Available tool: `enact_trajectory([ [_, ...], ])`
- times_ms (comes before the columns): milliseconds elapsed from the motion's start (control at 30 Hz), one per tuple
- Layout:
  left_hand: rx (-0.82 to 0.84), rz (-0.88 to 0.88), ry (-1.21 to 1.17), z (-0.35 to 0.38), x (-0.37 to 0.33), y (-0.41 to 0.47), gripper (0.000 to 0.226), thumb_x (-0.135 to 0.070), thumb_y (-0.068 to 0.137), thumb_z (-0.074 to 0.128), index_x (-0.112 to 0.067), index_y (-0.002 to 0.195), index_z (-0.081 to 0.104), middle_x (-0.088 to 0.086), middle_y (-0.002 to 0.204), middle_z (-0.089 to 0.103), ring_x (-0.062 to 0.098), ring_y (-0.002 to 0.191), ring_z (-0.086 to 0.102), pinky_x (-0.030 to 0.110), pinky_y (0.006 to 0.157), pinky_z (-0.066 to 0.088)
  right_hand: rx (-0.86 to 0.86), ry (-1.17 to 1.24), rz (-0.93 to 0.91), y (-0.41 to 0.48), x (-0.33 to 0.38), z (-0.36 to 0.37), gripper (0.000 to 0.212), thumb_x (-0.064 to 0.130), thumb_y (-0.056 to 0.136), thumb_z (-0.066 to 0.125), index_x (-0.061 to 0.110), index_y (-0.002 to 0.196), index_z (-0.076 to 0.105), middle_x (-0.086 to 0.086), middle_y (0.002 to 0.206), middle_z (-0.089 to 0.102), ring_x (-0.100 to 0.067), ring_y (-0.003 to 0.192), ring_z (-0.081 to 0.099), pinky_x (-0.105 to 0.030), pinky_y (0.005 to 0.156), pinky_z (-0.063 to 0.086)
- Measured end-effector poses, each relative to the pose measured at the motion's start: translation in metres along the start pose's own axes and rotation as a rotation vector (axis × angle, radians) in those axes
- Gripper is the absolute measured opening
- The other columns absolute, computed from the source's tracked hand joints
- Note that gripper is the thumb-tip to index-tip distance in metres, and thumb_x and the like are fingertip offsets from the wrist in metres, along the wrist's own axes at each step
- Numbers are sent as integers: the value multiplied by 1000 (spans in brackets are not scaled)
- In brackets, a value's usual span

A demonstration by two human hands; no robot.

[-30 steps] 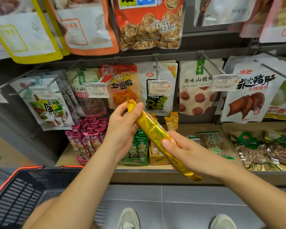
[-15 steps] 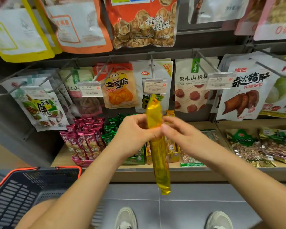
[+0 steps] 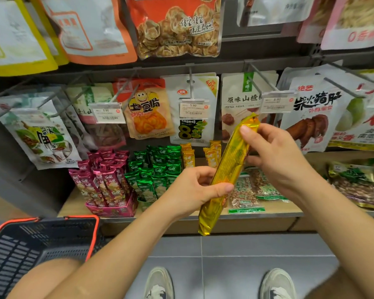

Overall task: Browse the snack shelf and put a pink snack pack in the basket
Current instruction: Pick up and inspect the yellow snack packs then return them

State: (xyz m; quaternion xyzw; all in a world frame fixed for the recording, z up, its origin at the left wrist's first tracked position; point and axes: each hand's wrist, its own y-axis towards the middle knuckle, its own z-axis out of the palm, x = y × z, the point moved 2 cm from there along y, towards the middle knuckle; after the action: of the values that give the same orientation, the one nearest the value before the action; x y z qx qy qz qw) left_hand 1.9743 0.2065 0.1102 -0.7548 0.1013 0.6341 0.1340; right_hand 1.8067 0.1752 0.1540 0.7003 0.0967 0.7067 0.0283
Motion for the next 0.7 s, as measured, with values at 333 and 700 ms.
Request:
enact_trajectory([
  [333,202,-129,115,-8,14,-8,36,-17,76,79,-20,110,66,-2,98,70,8,87,66,21,83,53,-195,134,78,11,4,-34,19,31,98,55,17,89,64,4,76,66,-8,74,65,-28,66,57],
  [700,-316,1,-291,-53,12,-14,23,-1,87,64,-22,83,70,8,75,69,18,68,62,24,64,53,-193,69,252,11,-7,-53,6,15,96,58,17,96,63,-8,91,68,-17,74,70,-27,59,59],
])
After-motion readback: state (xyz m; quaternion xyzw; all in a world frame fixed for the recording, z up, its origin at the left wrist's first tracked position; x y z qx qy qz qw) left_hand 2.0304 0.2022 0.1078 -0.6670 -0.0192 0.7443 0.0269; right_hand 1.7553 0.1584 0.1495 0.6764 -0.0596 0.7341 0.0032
